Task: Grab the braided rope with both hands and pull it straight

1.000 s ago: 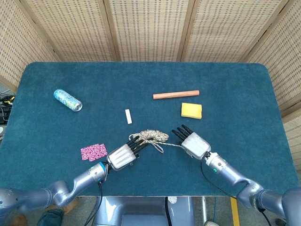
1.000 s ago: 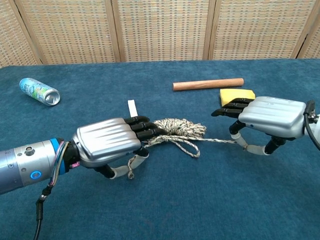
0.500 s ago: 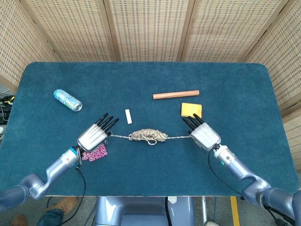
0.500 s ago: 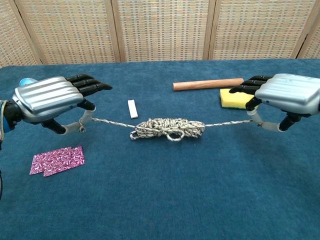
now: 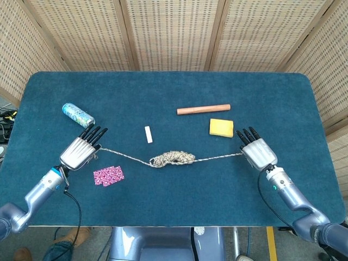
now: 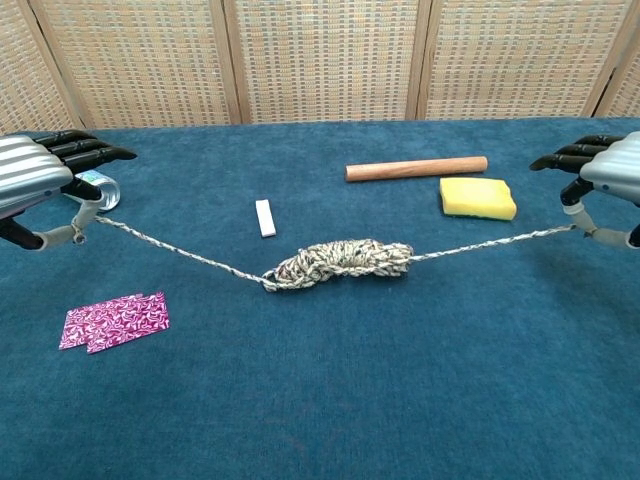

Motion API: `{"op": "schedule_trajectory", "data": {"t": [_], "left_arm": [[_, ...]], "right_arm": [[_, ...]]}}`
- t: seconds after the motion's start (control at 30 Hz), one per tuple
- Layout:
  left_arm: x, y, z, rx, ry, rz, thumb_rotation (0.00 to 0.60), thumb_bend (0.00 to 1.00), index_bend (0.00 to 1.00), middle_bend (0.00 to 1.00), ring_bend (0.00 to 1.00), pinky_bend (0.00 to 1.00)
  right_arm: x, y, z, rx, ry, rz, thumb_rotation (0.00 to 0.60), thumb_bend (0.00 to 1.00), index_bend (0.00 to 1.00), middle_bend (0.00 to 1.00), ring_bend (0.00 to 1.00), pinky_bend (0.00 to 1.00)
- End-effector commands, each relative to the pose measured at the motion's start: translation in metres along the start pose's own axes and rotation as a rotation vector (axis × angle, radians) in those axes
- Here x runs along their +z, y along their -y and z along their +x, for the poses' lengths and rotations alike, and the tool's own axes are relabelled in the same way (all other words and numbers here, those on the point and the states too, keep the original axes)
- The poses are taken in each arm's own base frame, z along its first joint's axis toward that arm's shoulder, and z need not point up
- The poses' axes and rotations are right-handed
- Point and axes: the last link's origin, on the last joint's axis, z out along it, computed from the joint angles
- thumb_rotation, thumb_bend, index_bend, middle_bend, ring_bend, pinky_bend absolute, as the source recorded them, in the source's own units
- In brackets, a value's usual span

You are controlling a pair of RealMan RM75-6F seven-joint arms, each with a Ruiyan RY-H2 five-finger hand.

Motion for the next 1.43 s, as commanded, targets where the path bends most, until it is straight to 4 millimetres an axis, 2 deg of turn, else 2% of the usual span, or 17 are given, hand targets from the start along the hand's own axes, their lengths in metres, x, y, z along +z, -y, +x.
{"op": "schedule_trajectory", "data": {"t": [0.03, 0.13, 0.2, 0.23, 0.3, 0.33, 0.37, 0.43, 0.53, 0.63, 0.8, 1.03, 1.17, 1.2, 1.3, 1.43], "left_arm": [[-0.004, 0.0, -0.002, -0.017, -0.003, 0.003, 0.6, 0.49, 0.68, 0.0, 0.0, 0.0], [-0.004, -0.003, -0.001, -0.02, -0.012, -0.004, 0.6, 0.49, 0.68, 0.0, 0.0, 0.0], [-0.004, -0.004, -0.001, -0.023, -0.013, -0.004, 0.6, 0.46, 0.63, 0.0, 0.0, 0.0], [-0.005, -0.004, -0.001, -0.028, -0.012, -0.003, 0.6, 0.41, 0.57, 0.0, 0.0, 0.0], [-0.007, -0.002, -0.001, -0.054, 0.001, 0.01, 0.6, 0.15, 0.22, 0.0, 0.0, 0.0], [-0.008, -0.002, -0.001, -0.072, 0.005, 0.019, 0.6, 0.08, 0.11, 0.0, 0.0, 0.0], [-0.009, 0.0, 0.001, -0.095, 0.003, 0.029, 0.6, 0.02, 0.01, 0.0, 0.0, 0.0], [-0.013, 0.002, 0.005, -0.126, -0.006, 0.046, 0.6, 0.0, 0.0, 0.0, 0.0, 0.0], [-0.027, 0.014, 0.022, -0.234, -0.056, 0.125, 0.6, 0.0, 0.0, 0.0, 0.0, 0.0], [-0.057, 0.036, 0.046, -0.365, -0.142, 0.261, 0.6, 0.0, 0.0, 0.0, 0.0, 0.0], [-0.093, 0.043, 0.06, -0.483, -0.153, 0.38, 0.6, 0.0, 0.0, 0.0, 0.0, 0.0], [-0.153, 0.031, 0.062, -0.49, -0.089, 0.489, 0.6, 0.0, 0.0, 0.0, 0.0, 0.0], [-0.178, 0.022, 0.06, -0.5, -0.071, 0.53, 0.6, 0.0, 0.0, 0.0, 0.0, 0.0], [-0.188, 0.019, 0.059, -0.498, -0.071, 0.548, 0.6, 0.0, 0.0, 0.0, 0.0, 0.0], [-0.199, 0.013, 0.059, -0.493, -0.077, 0.556, 0.6, 0.0, 0.0, 0.0, 0.0, 0.0], [-0.199, 0.01, 0.059, -0.495, -0.066, 0.553, 0.6, 0.0, 0.0, 0.0, 0.0, 0.0]], "right_arm": [[-0.002, -0.001, -0.002, 0.004, 0.004, -0.006, 0.6, 0.5, 0.64, 0.03, 0.0, 0.0], [-0.003, 0.001, -0.003, 0.014, 0.003, -0.006, 0.6, 0.5, 0.63, 0.03, 0.0, 0.0], [-0.003, 0.002, -0.003, 0.018, 0.001, -0.003, 0.6, 0.47, 0.56, 0.02, 0.0, 0.0], [-0.003, 0.002, -0.003, 0.021, -0.001, -0.003, 0.6, 0.41, 0.46, 0.01, 0.0, 0.0], [-0.004, 0.001, -0.001, 0.038, -0.012, -0.019, 0.6, 0.21, 0.26, 0.0, 0.0, 0.0], [-0.005, 0.001, 0.001, 0.05, -0.019, -0.029, 0.6, 0.09, 0.15, 0.0, 0.0, 0.0], [-0.005, 0.001, 0.003, 0.064, -0.029, -0.039, 0.6, 0.02, 0.07, 0.0, 0.0, 0.0], [-0.007, 0.001, 0.007, 0.089, -0.049, -0.056, 0.6, 0.0, 0.01, 0.0, 0.0, 0.0], [-0.019, 0.0, 0.02, 0.177, -0.129, -0.097, 0.6, 0.0, 0.0, 0.0, 0.0, 0.0], [-0.044, -0.005, 0.035, 0.238, -0.232, -0.135, 0.6, 0.0, 0.0, 0.0, 0.0, 0.0], [-0.072, -0.007, 0.046, 0.323, -0.293, -0.18, 0.6, 0.0, 0.0, 0.0, 0.0, 0.0], [-0.118, 0.001, 0.041, 0.455, -0.342, -0.259, 0.6, 0.0, 0.0, 0.0, 0.0, 0.0], [-0.139, 0.002, 0.029, 0.423, -0.33, -0.307, 0.6, 0.0, 0.0, 0.0, 0.0, 0.0], [-0.15, 0.002, 0.025, 0.391, -0.328, -0.323, 0.6, 0.0, 0.0, 0.0, 0.0, 0.0], [-0.163, 0.004, 0.024, 0.378, -0.342, -0.333, 0.6, 0.0, 0.0, 0.0, 0.0, 0.0], [-0.168, 0.006, 0.026, 0.382, -0.334, -0.333, 0.6, 0.0, 0.0, 0.0, 0.0, 0.0]]}}
